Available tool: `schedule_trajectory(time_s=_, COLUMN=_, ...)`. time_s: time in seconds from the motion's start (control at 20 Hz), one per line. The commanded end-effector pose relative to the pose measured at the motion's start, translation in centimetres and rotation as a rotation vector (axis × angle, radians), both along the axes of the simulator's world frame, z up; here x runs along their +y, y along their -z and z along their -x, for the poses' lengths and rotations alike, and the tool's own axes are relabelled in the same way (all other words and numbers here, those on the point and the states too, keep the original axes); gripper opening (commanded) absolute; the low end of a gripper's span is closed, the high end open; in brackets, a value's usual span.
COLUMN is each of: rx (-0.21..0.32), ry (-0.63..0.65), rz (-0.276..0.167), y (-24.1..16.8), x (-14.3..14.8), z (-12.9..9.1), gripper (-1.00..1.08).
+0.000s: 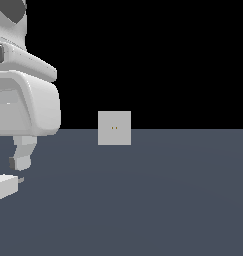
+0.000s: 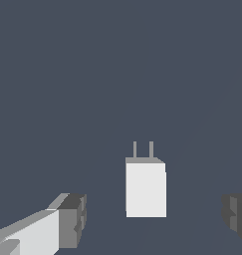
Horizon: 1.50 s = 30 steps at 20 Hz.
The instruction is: Plug the charger into the wall socket.
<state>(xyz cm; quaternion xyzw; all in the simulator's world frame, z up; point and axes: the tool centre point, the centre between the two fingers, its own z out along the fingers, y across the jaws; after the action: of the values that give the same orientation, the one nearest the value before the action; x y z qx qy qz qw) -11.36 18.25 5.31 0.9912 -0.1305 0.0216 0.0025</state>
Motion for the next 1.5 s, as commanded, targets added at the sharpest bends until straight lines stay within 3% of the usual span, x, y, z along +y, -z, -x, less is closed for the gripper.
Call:
schedule_trajectory(time_s=0.0, rx=0.001, ry=0.001, rz=0.000, y=0.9, x=0.0, z=0.1, gripper=1.00)
schedule_trajectory(time_s=0.55, rx=0.001, ry=0.002, rz=0.001, y=4.1, x=0.0, z=0.0, gripper=1.00)
schedule_trajectory(time_s=0.6, rx=0.001, ry=0.002, rz=0.001, y=4.1, x=0.0, z=0.0, gripper=-1.00)
schedule_trajectory(time_s=1.45, rx=0.000, ry=-0.006, rz=0.001, y=3.5, x=-1.1, z=-0.8, gripper=-1.00)
